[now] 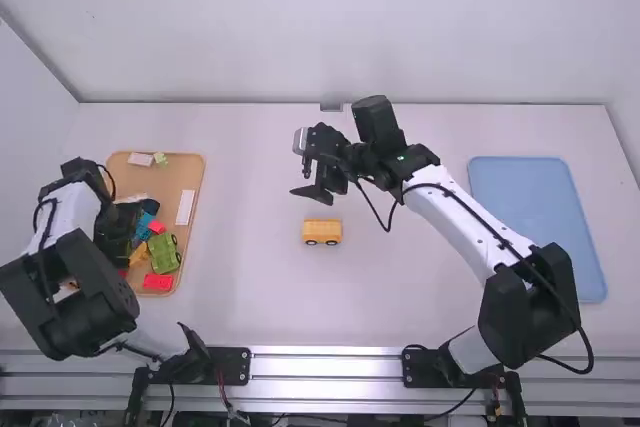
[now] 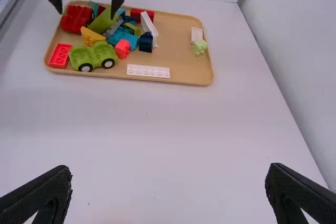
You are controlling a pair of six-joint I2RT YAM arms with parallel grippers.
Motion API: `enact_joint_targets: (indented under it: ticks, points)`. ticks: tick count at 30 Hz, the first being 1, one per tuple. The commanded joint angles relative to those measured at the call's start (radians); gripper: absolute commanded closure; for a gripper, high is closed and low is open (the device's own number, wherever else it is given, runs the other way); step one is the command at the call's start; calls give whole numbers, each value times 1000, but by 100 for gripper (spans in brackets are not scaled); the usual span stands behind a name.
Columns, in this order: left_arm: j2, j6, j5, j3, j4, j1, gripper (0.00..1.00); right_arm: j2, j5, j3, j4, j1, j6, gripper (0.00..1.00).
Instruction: Assemble lego blocks to make yellow taxi
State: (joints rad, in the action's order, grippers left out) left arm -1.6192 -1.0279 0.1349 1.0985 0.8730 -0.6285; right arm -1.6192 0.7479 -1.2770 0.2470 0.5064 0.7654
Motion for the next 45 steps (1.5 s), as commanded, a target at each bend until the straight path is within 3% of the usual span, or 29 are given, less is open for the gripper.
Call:
enact_joint_targets:
  ticks: [1, 8, 12, 22, 34, 40, 45]
  points:
    - [-41, 47, -3, 49, 11, -8, 1, 1, 5, -31, 0, -3, 2, 2]
    - [-190, 39, 2, 186, 144, -2, 1, 1, -44, -29, 1, -1, 2, 1]
    - [-202, -140, 38, 151, 129, -1, 1, 1, -43, -18, -17, -3, 2, 1]
    - [-201, -338, -69, 49, 16, 0, 2, -32, -50, -18, -67, -3, -2, 1]
    - [-201, -422, -67, 27, -38, -4, 21, -66, -50, -18, -109, -3, -2, 1]
    - [-201, -443, -66, 24, -42, -12, 38, -66, -50, -18, -111, -3, -2, 2]
    - [-201, -562, -61, 24, -8, -6, 38, -66, -50, -18, -109, -3, -2, 1]
